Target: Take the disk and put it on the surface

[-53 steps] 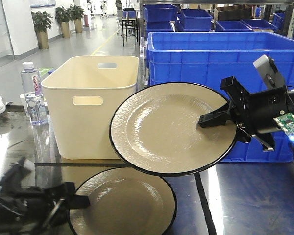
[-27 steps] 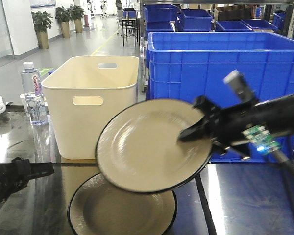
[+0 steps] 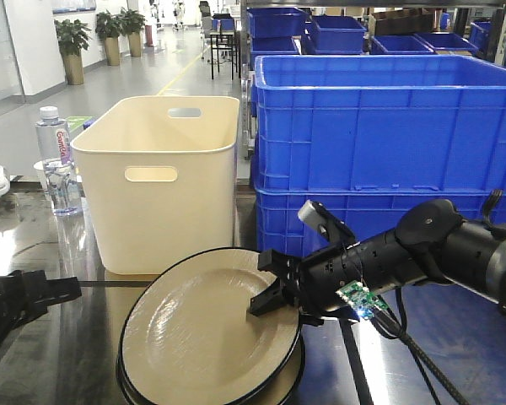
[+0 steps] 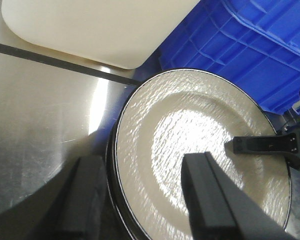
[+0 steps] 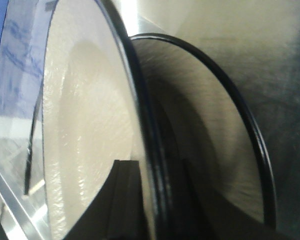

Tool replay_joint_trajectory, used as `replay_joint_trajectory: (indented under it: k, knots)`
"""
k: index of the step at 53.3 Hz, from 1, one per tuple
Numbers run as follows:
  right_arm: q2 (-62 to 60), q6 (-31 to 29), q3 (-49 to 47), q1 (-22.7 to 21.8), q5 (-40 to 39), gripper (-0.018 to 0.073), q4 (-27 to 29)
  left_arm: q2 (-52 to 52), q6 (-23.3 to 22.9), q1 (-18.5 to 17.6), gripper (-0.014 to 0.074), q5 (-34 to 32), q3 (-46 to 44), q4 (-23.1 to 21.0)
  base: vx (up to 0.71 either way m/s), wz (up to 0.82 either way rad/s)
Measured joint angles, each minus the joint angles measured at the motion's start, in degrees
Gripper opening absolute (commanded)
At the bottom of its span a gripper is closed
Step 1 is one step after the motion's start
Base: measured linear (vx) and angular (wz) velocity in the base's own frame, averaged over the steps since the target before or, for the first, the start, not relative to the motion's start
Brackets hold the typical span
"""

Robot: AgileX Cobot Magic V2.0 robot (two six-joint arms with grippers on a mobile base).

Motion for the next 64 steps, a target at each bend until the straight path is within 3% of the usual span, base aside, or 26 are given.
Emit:
replay_joint_trajectory:
  k: [6,12,19,33,43,56,64]
  knots:
    - [-0.16,-4.54,0.0,0.0,-0.05,0.045,-0.89,0.0,0.0,0.0,0.0445,0.0,0.0,0.04,0.0,0.0]
    - [-1.65,-8.42,0.0,0.0,0.02,0.0591,-5.97,0.0,0.11,0.0,0.0445,0.0,0.0,0.04,0.0,0.0]
    - [-4.86,-10.25,0.0,0.0,-0.03,0.0658,-14.28,0.0,0.11,0.0,0.0445,0.0,0.0,0.06,0.0,0.0]
    - [-14.17,-7.84,0.0,0.0,0.2,0.0603,-27.11,0.0,0.11,0.0,0.0434,0.0,0.0,0.06,0.0,0.0]
    - [-18.56,-6.79,-0.06,0.0,0.72,0.0526,-28.04,-0.37,3.61,0.0,0.0293,-0.4,0.0,0.23,0.0,0.0]
    - [-19.38,-6.75,-0.18,0.0,1.17,0.0439,-27.91,-8.35,10.91,0.0,-0.0012,-0.35,0.0,1.48,0.0,0.0]
    - [-19.38,-6.75,-0.18,0.0,1.24,0.0392,-27.91,-14.39,13.95,0.0,-0.0009,4.06,0.0,3.6,0.0,0.0]
